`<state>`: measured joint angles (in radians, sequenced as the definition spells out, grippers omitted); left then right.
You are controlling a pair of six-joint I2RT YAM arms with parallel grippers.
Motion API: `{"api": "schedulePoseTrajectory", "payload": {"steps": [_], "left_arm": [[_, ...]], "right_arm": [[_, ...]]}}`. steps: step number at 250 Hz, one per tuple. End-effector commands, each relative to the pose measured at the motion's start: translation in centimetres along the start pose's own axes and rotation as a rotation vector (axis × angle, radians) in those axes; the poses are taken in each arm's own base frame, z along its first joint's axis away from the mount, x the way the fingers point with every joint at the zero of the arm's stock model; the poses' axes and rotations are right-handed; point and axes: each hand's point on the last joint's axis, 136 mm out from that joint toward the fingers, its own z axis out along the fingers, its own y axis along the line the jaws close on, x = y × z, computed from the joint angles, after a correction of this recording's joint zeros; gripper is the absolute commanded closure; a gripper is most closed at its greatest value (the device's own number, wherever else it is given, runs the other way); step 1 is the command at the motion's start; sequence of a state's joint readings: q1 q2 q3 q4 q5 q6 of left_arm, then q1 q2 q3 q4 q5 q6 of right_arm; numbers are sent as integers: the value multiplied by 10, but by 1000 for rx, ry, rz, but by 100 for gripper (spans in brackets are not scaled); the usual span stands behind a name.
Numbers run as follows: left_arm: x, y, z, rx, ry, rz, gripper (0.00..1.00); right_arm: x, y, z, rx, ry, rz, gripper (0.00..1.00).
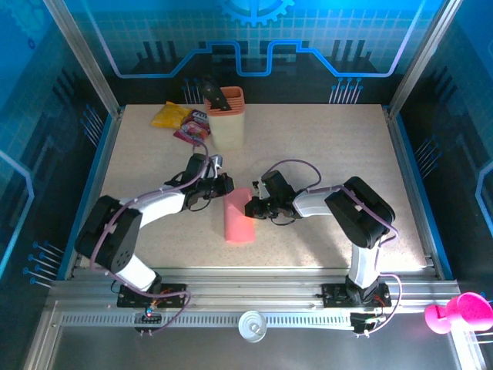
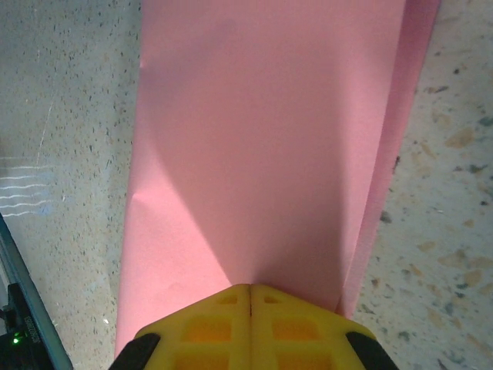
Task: Fold a paper plane with a square sheet of paper (pick it up from the middle)
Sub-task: Hold the square sheet of paper at the center of the table.
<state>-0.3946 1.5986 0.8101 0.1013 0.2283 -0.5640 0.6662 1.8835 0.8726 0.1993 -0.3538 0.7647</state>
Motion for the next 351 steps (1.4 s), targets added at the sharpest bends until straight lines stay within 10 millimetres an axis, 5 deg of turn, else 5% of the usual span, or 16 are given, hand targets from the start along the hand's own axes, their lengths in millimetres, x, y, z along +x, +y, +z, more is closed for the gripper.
{"api": "schedulePoseTrajectory", "payload": {"steps": [1, 201, 243, 295, 351], "left_arm": [[2, -2, 7, 27, 53, 50, 92], [24, 55, 40, -117, 102, 38, 96], [30, 60, 41, -127, 111, 37, 97], [35, 64, 43, -130, 119, 32, 97], [38, 66, 44, -129, 126, 31, 97]], "right_arm": [[49, -78, 9, 248, 140, 79, 100], [44, -74, 7, 232, 136, 76, 100], [29, -56, -3, 198, 116, 56, 100], [-16, -6, -32, 120, 6, -14, 100], [-22, 35, -35, 60, -10, -91, 100]]}}
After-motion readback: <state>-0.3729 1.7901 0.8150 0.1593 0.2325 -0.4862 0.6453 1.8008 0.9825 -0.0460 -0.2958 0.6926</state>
